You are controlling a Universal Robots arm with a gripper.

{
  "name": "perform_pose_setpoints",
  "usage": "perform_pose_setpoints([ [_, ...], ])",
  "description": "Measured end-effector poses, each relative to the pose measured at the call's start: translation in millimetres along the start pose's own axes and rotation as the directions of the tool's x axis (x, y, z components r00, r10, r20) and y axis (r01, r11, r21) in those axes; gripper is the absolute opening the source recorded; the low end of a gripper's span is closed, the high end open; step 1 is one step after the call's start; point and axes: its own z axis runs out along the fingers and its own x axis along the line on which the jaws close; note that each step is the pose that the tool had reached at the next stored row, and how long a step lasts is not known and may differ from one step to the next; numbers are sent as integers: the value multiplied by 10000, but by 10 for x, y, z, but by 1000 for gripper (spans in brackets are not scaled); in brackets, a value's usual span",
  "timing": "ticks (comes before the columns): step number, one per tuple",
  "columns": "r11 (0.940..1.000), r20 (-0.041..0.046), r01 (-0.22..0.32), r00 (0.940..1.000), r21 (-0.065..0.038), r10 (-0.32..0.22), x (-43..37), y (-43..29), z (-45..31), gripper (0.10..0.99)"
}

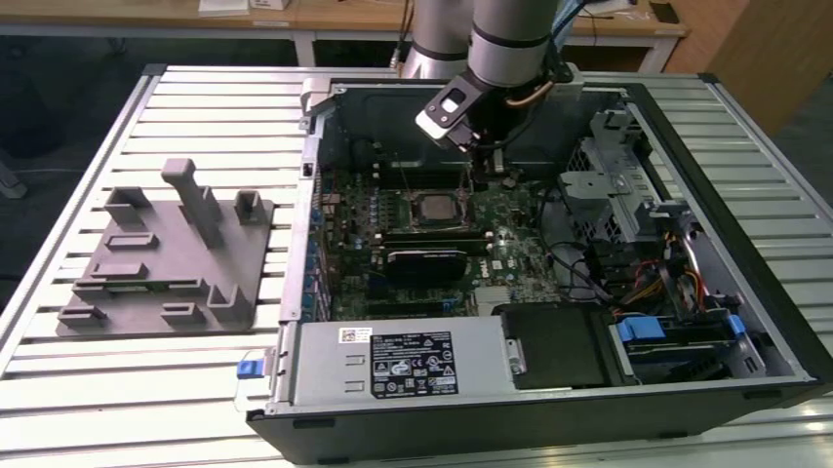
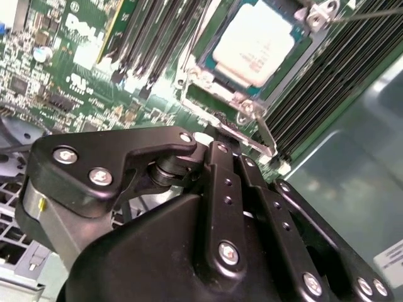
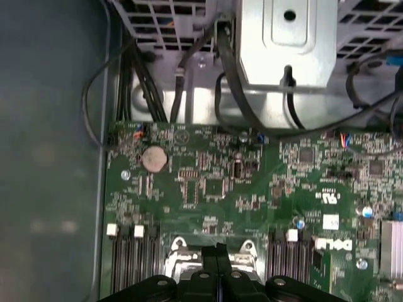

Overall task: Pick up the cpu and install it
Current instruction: 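Close the cpu cover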

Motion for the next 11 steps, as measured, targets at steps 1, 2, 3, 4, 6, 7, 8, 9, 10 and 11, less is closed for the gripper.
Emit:
perform_pose_setpoints([
  [1, 10000, 0, -2, 10000, 0, 2, 2, -17, 0, 106],
  [2, 10000, 1, -3, 10000, 1, 3, 3, -34, -1, 106],
  [3, 10000, 1, -4, 10000, 1, 4, 4, -51, -1, 106],
  [4, 10000, 1, -5, 10000, 1, 5, 5, -66, -2, 106],
  [6, 10000, 0, -8, 10000, 1, 8, 7, -97, -2, 106],
  [7, 10000, 0, -10, 10000, 0, 10, 8, -113, -2, 106],
  [8, 10000, 0, -9, 10000, 1, 9, 9, -129, -2, 106],
  [9, 10000, 0, -10, 10000, 0, 10, 9, -148, -3, 106],
  [10, 10000, 0, -9, 10000, 1, 9, 10, -169, -2, 106],
  [11, 10000, 0, -9, 10000, 0, 9, 10, -191, 0, 106],
])
